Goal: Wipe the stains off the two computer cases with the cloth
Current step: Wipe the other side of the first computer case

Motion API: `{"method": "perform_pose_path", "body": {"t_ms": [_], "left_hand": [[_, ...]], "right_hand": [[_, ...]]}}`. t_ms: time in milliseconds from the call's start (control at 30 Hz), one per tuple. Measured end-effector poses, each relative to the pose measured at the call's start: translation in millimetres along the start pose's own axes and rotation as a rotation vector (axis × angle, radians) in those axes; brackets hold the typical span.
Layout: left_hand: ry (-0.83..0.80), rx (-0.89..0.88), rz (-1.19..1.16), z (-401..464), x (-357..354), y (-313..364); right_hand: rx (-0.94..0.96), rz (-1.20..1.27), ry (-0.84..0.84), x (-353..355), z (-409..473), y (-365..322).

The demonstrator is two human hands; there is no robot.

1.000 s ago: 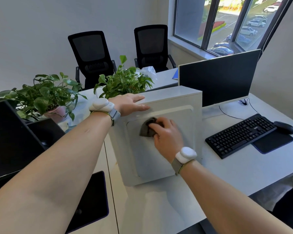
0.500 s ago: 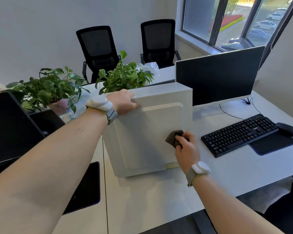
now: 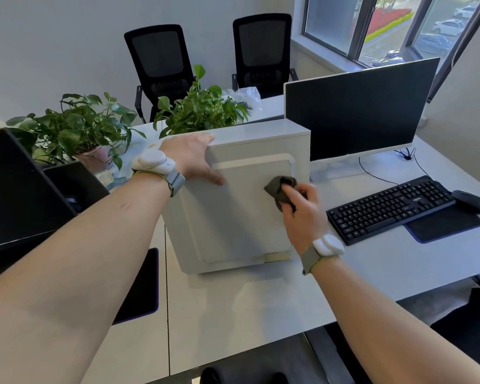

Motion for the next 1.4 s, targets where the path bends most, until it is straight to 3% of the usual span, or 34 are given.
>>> {"method": "perform_pose_path", "body": {"t_ms": [100,167,233,267,333,400,533,733,800,867,933,1033,1133,1233,1333,1400], "left_hand": [[-0.009,0.011,-0.019,-1,2,1],[-0.016,0.019,-0.026,-1,4,1],[-0.019,0.021,-0.028,1,5,0],[-0.017,0.021,-0.028,1,4,0],[-0.012,0.026,-0.034,4,5,-1],[-0.016,0.023,-0.054,8,5,-2],[-0.012,0.008,-0.064,17,6,-5],[-0.01,-0.004,-0.056,22,3,-10],[-0.006,-0.011,-0.055,23,2,-11],[-0.004,-0.017,-0.058,24,1,-13],[-0.003,-0.02,-0.065,26,-1,-13],[0.009,-0.029,-0.063,29,-1,-14],[0.025,-0.035,-0.058,31,-1,-14],[0.021,-0.035,-0.06,34,-1,-15],[0.012,-0.032,-0.061,35,0,-16],[0.011,-0.033,-0.066,36,-1,-16]], "right_hand": [[0.054,-0.152,-0.105,-29,-32,13],[-0.01,-0.133,-0.239,-49,-66,33],[-0.229,-0.01,-0.335,-62,-99,61],[-0.425,0.079,-0.32,-61,-113,80],[-0.821,0.196,-0.164,-49,-135,113],[-0.979,0.179,-0.081,-40,-145,123],[-0.96,0.169,-0.155,-60,-144,103],[-0.886,0.07,-0.533,-116,-161,84],[-0.961,0.173,-0.432,-104,-163,89],[-1.087,0.242,-0.164,-79,-164,98],[-1.1,0.269,-0.04,-71,-160,97],[-1.125,0.225,-0.048,-80,-155,86],[-1.12,0.147,-0.21,-91,-157,87],[-1.073,0.24,-0.316,-96,-159,92],[-1.176,0.305,-0.082,-77,-162,106],[-1.206,0.344,-0.02,-80,-157,98]]}}
Point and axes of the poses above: each hand's wrist, its own z-axis towards the middle knuckle, its own x-axis out of the back of the hand, y = z × x, the point moved 10 cm from there along z, towards the middle knuckle, and after that the axes turned 7 degrees about -z, right-handed, at the moved point
